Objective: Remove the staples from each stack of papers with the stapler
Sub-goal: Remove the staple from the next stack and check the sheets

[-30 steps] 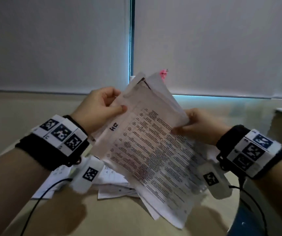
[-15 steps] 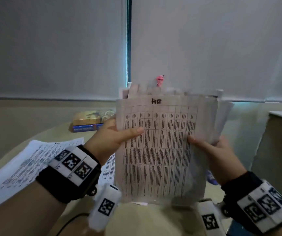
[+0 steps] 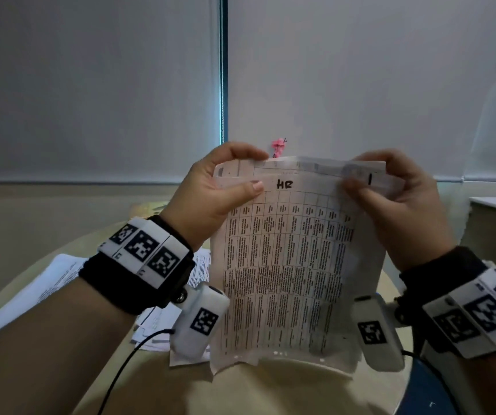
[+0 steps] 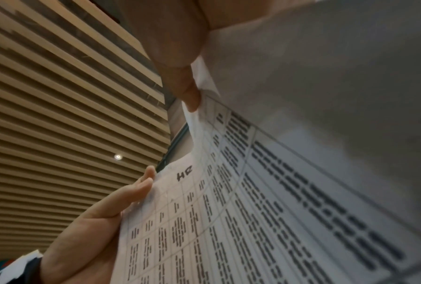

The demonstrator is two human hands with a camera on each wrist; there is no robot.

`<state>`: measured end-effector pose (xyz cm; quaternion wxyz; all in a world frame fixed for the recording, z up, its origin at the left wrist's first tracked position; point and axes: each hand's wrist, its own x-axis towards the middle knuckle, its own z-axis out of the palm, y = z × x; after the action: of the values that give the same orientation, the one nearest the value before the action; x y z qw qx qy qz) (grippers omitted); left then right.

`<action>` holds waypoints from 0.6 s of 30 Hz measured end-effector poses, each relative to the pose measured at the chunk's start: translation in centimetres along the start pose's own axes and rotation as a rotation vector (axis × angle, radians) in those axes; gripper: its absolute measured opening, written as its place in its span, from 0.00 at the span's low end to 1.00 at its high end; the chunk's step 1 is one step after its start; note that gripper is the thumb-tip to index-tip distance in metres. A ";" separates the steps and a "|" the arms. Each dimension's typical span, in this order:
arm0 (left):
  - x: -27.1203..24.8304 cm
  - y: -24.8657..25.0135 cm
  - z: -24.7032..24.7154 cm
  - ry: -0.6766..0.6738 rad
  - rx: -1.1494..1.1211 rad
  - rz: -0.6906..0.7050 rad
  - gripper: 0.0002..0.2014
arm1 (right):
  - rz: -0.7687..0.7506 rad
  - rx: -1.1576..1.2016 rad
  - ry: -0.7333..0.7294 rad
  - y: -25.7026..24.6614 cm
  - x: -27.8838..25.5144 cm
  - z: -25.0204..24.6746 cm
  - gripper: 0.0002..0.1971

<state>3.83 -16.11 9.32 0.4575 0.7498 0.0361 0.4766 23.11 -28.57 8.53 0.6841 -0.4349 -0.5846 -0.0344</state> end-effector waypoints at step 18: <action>-0.5 -0.1 1.2 0.106 0.028 0.070 0.18 | 0.180 0.104 0.062 1.2 -1.4 -1.3 0.17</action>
<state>4.47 -17.07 8.80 0.4277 0.7305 0.0408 0.5308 24.33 -29.34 6.76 0.7236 -0.4483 -0.5230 0.0440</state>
